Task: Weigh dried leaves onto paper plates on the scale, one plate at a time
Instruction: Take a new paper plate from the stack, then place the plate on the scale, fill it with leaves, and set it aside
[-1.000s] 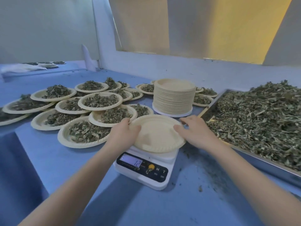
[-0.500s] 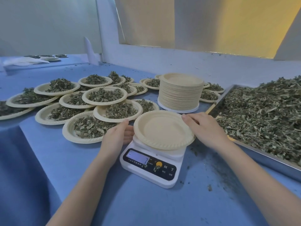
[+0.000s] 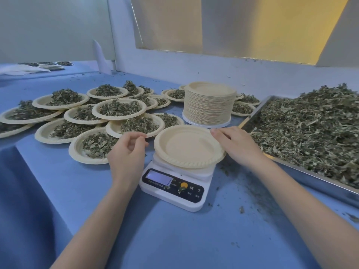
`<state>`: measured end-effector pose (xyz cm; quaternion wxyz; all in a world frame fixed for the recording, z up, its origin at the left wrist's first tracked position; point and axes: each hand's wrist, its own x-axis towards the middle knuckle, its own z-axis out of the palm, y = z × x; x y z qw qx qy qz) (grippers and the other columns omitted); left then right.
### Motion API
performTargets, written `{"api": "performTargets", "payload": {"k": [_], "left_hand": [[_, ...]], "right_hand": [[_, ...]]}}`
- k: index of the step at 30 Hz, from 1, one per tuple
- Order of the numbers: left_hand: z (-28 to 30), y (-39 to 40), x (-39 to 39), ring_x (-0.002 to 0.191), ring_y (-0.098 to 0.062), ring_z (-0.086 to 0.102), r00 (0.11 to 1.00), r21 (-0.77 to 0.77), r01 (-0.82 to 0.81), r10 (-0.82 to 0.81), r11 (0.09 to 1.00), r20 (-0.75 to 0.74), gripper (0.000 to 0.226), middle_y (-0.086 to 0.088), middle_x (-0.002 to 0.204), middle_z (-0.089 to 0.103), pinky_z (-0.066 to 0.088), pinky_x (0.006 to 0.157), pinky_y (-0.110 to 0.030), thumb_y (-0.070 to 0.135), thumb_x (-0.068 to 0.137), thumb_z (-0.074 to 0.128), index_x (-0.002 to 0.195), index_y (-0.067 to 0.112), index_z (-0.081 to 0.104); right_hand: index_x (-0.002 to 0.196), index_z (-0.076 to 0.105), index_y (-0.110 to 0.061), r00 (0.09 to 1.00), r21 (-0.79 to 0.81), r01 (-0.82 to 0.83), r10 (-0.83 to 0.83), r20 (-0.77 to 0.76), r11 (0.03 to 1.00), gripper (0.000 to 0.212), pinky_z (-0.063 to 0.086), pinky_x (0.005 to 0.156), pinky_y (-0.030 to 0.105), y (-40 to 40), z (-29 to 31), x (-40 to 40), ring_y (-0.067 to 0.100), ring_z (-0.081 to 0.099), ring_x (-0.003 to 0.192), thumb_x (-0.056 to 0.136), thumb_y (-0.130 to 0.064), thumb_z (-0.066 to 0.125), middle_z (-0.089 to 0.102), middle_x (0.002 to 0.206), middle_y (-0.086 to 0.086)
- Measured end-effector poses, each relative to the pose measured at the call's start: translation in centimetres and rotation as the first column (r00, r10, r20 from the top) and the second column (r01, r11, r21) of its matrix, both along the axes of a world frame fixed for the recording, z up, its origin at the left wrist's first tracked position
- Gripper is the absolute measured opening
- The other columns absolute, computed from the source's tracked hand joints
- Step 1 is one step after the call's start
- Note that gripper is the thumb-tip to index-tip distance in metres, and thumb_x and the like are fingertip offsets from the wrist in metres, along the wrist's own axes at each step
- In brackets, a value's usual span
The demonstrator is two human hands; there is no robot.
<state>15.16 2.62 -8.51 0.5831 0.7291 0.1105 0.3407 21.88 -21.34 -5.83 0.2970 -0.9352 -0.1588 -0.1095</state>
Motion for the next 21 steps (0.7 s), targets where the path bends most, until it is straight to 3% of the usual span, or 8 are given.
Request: {"api": "performTargets", "payload": {"k": [3, 5, 7, 10, 12, 15, 21], "left_hand": [[0.9, -1.0, -0.4, 0.065, 0.000, 0.057, 0.995, 0.068, 0.013, -0.020, 0.998, 0.098, 0.020, 0.011, 0.073, 0.065, 0.047, 0.068, -0.023, 0.018, 0.088, 0.054, 0.081, 0.034, 0.061], [2.2, -2.4, -0.3, 0.067, 0.000, 0.057, 0.985, 0.213, 0.074, -0.105, 0.974, 0.135, 0.016, 0.012, 0.075, 0.065, 0.044, 0.064, -0.014, 0.020, 0.086, 0.053, 0.083, 0.034, 0.062], [3.2, -3.9, 0.2, 0.069, 0.002, 0.054, 0.981, 0.310, 0.131, -0.168, 0.942, 0.098, 0.013, 0.014, 0.077, 0.064, 0.040, 0.062, -0.007, 0.020, 0.086, 0.055, 0.088, 0.029, 0.064], [3.8, -5.1, 0.9, 0.067, 0.007, 0.051, 0.987, 0.269, 0.133, -0.152, 0.954, 0.050, 0.016, 0.017, 0.076, 0.061, 0.037, 0.062, -0.003, 0.016, 0.085, 0.056, 0.090, 0.028, 0.064], [3.4, -5.4, 1.0, 0.067, 0.007, 0.051, 0.992, 0.228, 0.107, -0.121, 0.968, 0.048, 0.018, 0.018, 0.076, 0.060, 0.037, 0.063, -0.005, 0.014, 0.085, 0.056, 0.089, 0.030, 0.063], [2.8, -5.4, 0.8, 0.067, 0.005, 0.051, 0.993, 0.208, 0.068, -0.086, 0.976, 0.076, 0.018, 0.016, 0.074, 0.059, 0.041, 0.067, -0.016, 0.013, 0.084, 0.056, 0.091, 0.028, 0.062], [1.8, -3.9, -0.2, 0.063, 0.003, 0.051, 0.993, 0.105, -0.016, 0.003, 0.994, 0.121, 0.018, 0.013, 0.074, 0.059, 0.041, 0.062, -0.008, 0.013, 0.086, 0.054, 0.095, 0.026, 0.061]], "right_hand": [[0.091, 0.068, -0.021, 1.000, 0.045, -0.009, 0.009, -0.020, 0.999, 0.049, 0.036, 0.066, 0.026, 0.0, 0.3, -0.2, 0.014, 0.054, 0.088, 0.094, -0.057, 0.034, 0.062, 0.087, -0.005], [0.118, 0.064, -0.025, 0.998, 0.085, 0.012, -0.007, -0.056, 0.996, 0.050, 0.038, 0.074, 0.023, 0.0, 0.9, -0.7, 0.009, 0.054, 0.099, 0.092, -0.059, 0.037, 0.063, 0.110, -0.007], [0.130, 0.055, -0.026, 0.996, 0.056, -0.017, 0.022, -0.082, 0.998, 0.062, 0.039, 0.089, 0.028, 0.1, 1.7, -1.5, 0.010, 0.051, 0.111, 0.085, -0.067, 0.042, 0.056, 0.126, -0.004], [0.142, 0.036, -0.034, 0.988, -0.166, -0.087, 0.063, -0.142, 0.982, 0.104, 0.024, 0.112, 0.044, 0.3, 2.5, -3.6, 0.020, 0.030, 0.135, 0.056, -0.090, 0.050, 0.037, 0.146, -0.002], [0.147, 0.018, -0.037, 0.982, -0.320, -0.144, 0.096, -0.161, 0.936, 0.121, 0.006, 0.115, 0.043, 0.3, 2.2, -4.9, 0.017, 0.008, 0.142, 0.046, -0.090, 0.056, 0.016, 0.154, -0.005], [0.150, 0.006, -0.034, 0.979, -0.401, -0.195, 0.152, -0.136, 0.895, 0.123, -0.007, 0.114, 0.042, 0.7, 1.3, -5.5, 0.013, -0.010, 0.143, 0.052, -0.084, 0.062, -0.004, 0.157, -0.005], [0.150, 0.001, -0.033, 0.982, -0.455, -0.187, 0.169, -0.081, 0.871, 0.128, -0.010, 0.115, 0.044, 1.6, 0.9, -4.8, 0.016, -0.018, 0.143, 0.051, -0.078, 0.069, -0.015, 0.156, -0.003]]}}
